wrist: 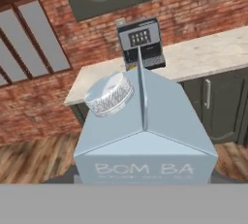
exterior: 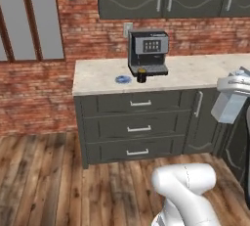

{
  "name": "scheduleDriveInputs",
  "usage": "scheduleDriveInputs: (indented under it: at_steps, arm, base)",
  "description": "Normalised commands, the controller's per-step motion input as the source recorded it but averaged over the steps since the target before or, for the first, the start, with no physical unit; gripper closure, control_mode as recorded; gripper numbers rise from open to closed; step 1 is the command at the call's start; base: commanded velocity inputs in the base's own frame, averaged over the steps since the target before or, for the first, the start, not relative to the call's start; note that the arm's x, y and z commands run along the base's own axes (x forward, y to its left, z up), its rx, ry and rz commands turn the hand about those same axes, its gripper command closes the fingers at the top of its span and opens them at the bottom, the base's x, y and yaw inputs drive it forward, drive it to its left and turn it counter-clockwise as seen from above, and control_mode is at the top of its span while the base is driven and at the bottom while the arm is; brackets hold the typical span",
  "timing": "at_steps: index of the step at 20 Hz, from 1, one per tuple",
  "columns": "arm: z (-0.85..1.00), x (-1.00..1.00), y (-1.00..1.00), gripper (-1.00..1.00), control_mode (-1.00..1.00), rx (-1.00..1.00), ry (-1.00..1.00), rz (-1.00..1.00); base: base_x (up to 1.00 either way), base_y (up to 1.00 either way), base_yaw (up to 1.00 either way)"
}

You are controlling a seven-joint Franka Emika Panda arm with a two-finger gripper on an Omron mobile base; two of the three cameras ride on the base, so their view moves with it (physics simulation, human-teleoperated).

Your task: Take a sugar cube from the saucer and place it inside the coffee. Then, grab milk from the fridge and place it next to the coffee on the counter to sweeten the coffee.

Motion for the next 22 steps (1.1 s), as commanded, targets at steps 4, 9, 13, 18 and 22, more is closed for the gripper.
scheduleDriveInputs:
  at_steps: [4, 9, 13, 18, 22]
  arm:
    - [0.0, 0.0, 0.0, 1.0, 1.0, 0.0, 0.0, 0.0]
    - [0.0, 0.0, 0.0, 1.0, 1.0, 0.0, 0.0, 0.0]
    - [0.0, 0.0, 0.0, 1.0, 1.0, 0.0, 0.0, 0.0]
    - [0.0, 0.0, 0.0, 1.0, 1.0, 0.0, 0.0, 0.0]
    - [-0.03, 0.09, -0.05, 1.0, -1.0, 0.0, 0.0, 0.01]
  base:
    - [1.0, 0.0, 0.0]
    - [1.0, 0.0, 0.0]
    - [1.0, 0.0, -0.02]
    - [0.79, 0.0, 0.0]
    - [0.34, -0.03, 0.0]
